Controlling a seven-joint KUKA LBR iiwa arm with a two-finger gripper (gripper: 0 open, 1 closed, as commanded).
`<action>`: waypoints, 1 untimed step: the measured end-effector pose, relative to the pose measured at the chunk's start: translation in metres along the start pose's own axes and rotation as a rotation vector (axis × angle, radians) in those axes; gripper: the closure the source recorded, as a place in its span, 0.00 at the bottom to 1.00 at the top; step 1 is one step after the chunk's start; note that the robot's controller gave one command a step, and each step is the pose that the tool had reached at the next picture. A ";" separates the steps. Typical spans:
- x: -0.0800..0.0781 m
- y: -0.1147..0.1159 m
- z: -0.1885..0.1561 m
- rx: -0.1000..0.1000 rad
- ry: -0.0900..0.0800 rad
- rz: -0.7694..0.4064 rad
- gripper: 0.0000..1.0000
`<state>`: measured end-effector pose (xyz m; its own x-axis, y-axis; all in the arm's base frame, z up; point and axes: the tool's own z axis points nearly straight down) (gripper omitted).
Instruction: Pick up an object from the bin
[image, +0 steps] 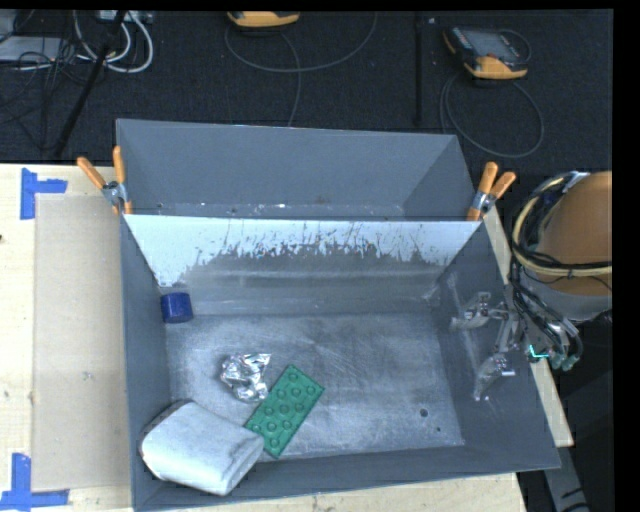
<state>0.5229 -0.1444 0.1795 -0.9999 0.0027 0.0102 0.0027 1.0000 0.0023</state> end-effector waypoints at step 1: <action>0.036 0.013 0.103 -0.001 -0.002 -0.204 0.00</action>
Offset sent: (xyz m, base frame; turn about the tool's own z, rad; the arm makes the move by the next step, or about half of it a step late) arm -0.0353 0.0116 -0.0988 -0.2032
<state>0.4857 -0.1308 0.0769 -0.9798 -0.1996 0.0079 -0.1996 0.9799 0.0047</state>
